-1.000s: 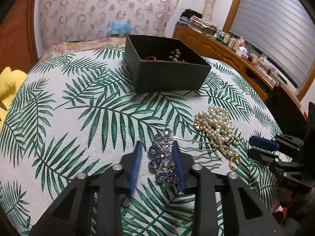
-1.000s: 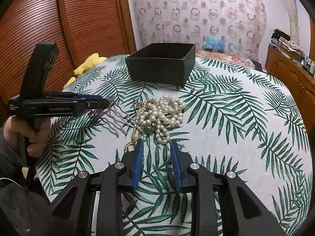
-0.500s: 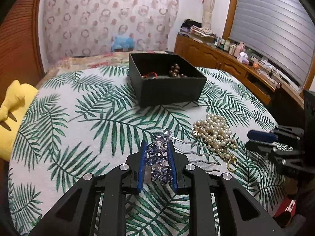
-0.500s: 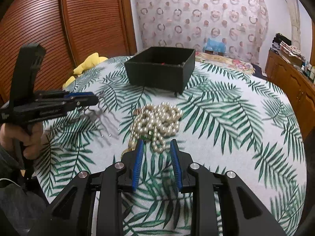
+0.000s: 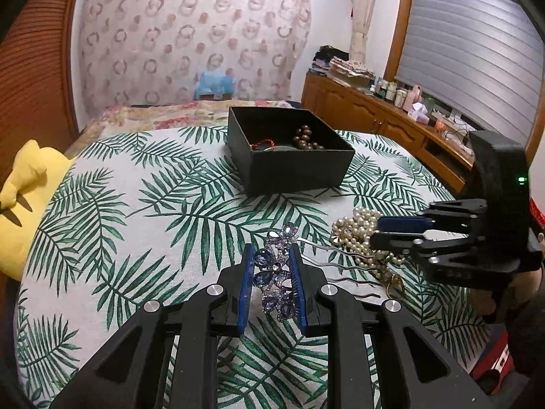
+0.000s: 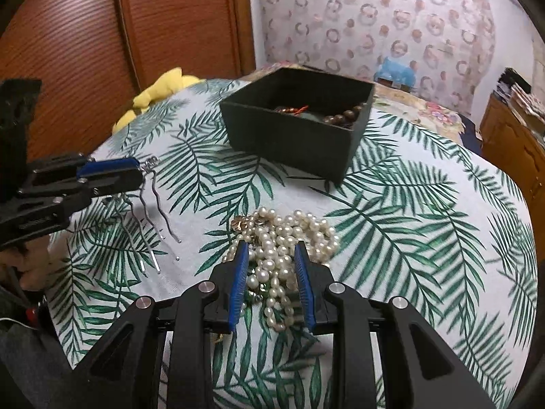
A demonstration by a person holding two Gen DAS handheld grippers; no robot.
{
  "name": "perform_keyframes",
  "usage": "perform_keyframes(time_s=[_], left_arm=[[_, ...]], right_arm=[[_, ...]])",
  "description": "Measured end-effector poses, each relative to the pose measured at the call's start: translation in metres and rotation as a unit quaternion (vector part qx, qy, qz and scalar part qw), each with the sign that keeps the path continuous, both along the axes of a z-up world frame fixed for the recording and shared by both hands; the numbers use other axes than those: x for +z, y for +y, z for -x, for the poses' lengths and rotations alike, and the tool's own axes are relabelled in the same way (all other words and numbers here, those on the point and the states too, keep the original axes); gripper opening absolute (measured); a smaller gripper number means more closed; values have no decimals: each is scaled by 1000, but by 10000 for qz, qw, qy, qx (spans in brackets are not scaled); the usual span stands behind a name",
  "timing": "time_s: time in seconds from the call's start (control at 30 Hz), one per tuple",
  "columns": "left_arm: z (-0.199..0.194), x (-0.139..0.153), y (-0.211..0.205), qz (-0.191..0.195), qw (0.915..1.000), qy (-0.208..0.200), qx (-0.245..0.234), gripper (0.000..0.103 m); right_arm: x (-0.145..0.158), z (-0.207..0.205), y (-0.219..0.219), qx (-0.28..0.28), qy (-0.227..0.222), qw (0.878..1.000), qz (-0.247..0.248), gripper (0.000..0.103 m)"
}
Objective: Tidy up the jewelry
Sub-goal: 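Grasp the pearl necklace with the right tool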
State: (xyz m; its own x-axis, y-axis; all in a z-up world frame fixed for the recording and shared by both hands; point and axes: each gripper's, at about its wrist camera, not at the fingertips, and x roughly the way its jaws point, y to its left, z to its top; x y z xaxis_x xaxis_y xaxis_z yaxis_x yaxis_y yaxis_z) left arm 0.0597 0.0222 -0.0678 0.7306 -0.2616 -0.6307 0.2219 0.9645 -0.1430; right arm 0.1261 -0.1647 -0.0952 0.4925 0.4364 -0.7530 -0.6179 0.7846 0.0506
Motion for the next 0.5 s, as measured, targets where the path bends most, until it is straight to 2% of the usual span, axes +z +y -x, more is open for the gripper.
perform_keyframes(time_s=[0.13, 0.2, 0.27, 0.37, 0.5], left_arm=[[2, 2, -1, -5, 10000, -19, -11, 19], [2, 2, -1, -8, 10000, -15, -11, 19], [2, 2, -1, -3, 10000, -13, -10, 19], [2, 2, -2, -6, 10000, -3, -21, 19], [2, 3, -3, -2, 10000, -6, -38, 19]], right_arm=[[0, -3, 8, 78, -9, 9998, 159, 30], [-1, -3, 11, 122, -8, 9998, 187, 25], [0, -4, 12, 177, 30, 9997, 190, 24], [1, -5, 12, 205, 66, 9995, 214, 10], [5, -6, 7, 191, 33, 9996, 184, 9]])
